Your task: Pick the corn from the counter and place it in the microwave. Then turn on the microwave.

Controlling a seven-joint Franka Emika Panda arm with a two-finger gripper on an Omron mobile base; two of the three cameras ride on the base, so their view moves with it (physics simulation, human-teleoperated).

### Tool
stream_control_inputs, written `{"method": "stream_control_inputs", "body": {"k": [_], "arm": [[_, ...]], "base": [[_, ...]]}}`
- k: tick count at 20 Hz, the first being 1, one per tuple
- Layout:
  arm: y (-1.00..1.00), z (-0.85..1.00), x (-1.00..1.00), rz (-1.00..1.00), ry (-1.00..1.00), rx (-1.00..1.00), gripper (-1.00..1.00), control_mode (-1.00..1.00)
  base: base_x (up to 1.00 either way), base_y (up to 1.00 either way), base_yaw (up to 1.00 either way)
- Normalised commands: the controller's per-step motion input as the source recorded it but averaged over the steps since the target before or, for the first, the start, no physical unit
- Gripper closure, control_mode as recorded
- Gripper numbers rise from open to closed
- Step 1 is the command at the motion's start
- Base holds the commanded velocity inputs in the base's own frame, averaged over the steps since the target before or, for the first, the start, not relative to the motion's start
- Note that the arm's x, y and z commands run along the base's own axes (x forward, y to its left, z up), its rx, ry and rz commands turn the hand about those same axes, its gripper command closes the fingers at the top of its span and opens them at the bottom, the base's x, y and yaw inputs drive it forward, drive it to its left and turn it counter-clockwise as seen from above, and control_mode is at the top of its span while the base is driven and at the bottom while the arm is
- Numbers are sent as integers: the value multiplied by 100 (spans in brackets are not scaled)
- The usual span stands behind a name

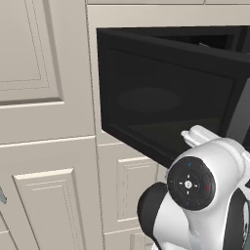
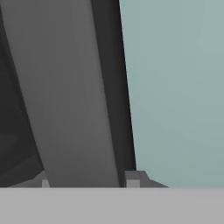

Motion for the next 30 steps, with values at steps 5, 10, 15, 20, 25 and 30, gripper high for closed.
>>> {"method": "stream_control_inputs", "body": {"k": [5,10,15,20,25,30], "arm": [[7,0,-15,0,-5,-4,100,-100],[8,0,-14,0,-5,-4,100,-100],[7,0,-13,0,-4,-4,-100,-100],[3,0,-14,0,-4,-3,-100,-100],[1,0,-22,0,-7,-4,-100,-100],[1,0,-24,0,-9,-5,-100,-100]], "base": [[0,0,0],[0,0,0],[0,0,0],[0,0,0],[0,0,0],[0,0,0]]}}
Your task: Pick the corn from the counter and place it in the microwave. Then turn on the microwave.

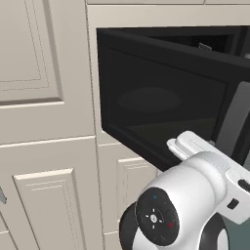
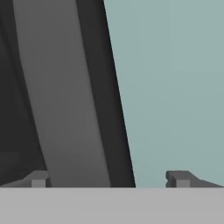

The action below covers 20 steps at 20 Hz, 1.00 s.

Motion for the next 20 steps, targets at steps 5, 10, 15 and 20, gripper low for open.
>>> {"method": "stream_control_inputs", "body": {"k": [5,10,15,20], "arm": [[3,0,-26,0,-10,-6,-100,-100],[14,0,-17,0,-9,-8,-100,-100],[19,0,0,6,-2,-9,-100,-100],[17,0,0,9,0,-8,-100,-100]], "base": [[0,0,0],[0,0,0],[0,0,0],[0,0,0]]}}
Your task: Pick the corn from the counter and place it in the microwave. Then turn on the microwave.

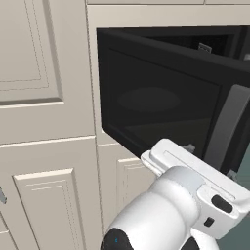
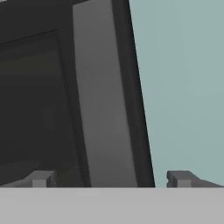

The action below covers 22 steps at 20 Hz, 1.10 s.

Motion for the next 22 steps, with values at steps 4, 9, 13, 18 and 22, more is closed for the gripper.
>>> {"method": "stream_control_inputs", "body": {"k": [4,9,13,18,22], "arm": [[5,0,-12,5,-1,-5,-100,-100],[0,0,-23,5,-6,-5,-100,-100],[0,0,-28,3,-7,-7,-100,-100],[-15,0,-29,6,-6,-6,-100,-100],[-27,-1,-18,4,-2,-3,-100,-100]], "base": [[0,0,0],[0,0,0],[0,0,0],[0,0,0],[0,0,0]]}}
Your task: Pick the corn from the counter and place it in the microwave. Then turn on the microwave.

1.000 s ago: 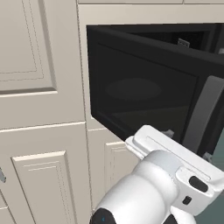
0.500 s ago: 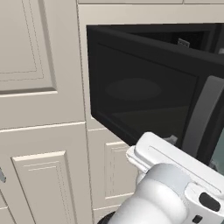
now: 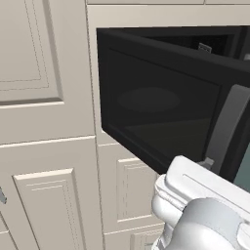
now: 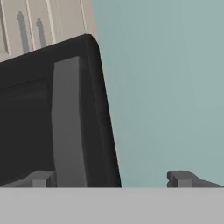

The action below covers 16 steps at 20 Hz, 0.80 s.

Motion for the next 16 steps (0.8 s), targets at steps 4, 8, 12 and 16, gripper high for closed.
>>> {"method": "stream_control_inputs", "body": {"k": [4,8,12,16], "arm": [[-31,0,-11,5,-3,-4,-100,-100],[-31,-2,-8,7,-2,-2,-100,-100],[-25,-5,-7,8,0,-3,-100,-100],[-18,-5,-9,12,0,-2,-100,-100]], "base": [[0,0,0],[0,0,0],[0,0,0],[0,0,0]]}}
